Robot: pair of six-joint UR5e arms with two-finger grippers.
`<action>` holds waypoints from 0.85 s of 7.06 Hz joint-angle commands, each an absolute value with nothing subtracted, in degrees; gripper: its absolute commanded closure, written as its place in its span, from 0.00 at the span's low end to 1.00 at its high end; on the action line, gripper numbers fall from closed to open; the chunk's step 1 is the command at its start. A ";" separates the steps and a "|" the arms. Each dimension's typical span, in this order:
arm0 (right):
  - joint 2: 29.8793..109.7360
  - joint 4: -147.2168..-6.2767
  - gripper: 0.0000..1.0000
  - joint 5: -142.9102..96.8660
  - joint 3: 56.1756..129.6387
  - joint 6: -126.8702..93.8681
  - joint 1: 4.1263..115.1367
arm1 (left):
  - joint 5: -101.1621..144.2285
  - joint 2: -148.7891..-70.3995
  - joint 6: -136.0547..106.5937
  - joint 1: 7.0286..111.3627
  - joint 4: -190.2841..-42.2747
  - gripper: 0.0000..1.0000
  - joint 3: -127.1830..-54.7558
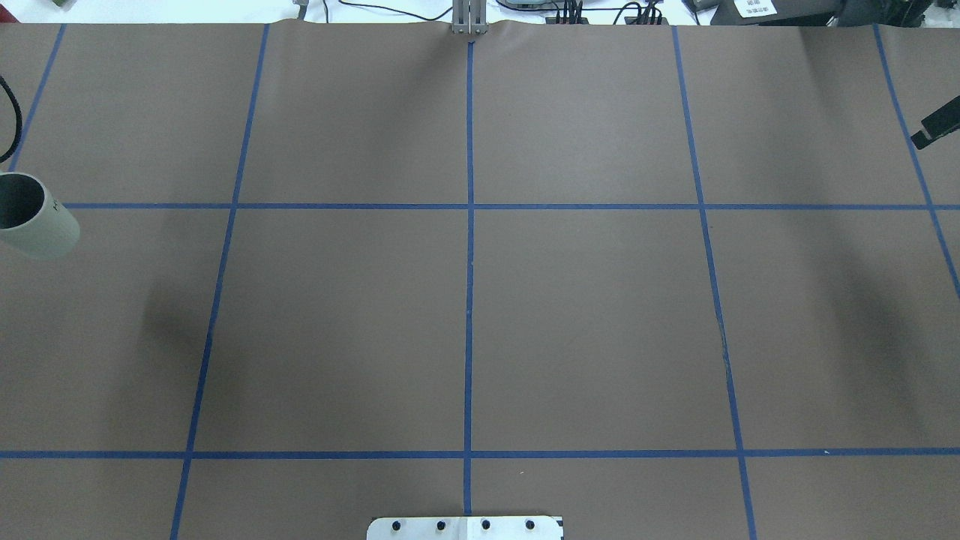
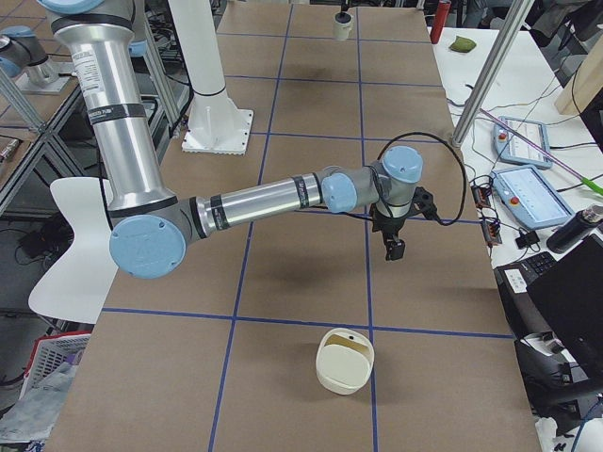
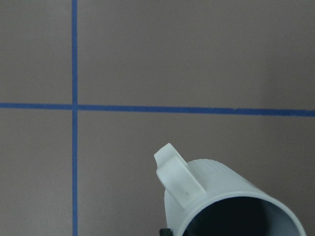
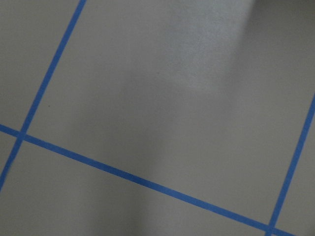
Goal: Left arm hands cup to right arm to dump lemon
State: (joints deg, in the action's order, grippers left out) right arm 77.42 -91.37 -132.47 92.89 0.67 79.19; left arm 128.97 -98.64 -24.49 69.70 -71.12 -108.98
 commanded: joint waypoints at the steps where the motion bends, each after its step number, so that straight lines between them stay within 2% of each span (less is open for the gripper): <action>1: 78.31 -94.13 0.01 -133.50 93.95 1.41 80.15 | 134.46 -98.00 -24.52 68.48 -74.86 1.00 -105.05; 3: 78.84 -94.22 0.01 -134.82 94.65 1.32 80.59 | 134.82 -95.90 -24.87 67.94 -86.76 1.00 -97.77; 6: 78.31 -95.71 0.01 -134.82 94.66 1.32 80.60 | 136.58 -94.67 -30.75 65.57 -91.92 1.00 -96.94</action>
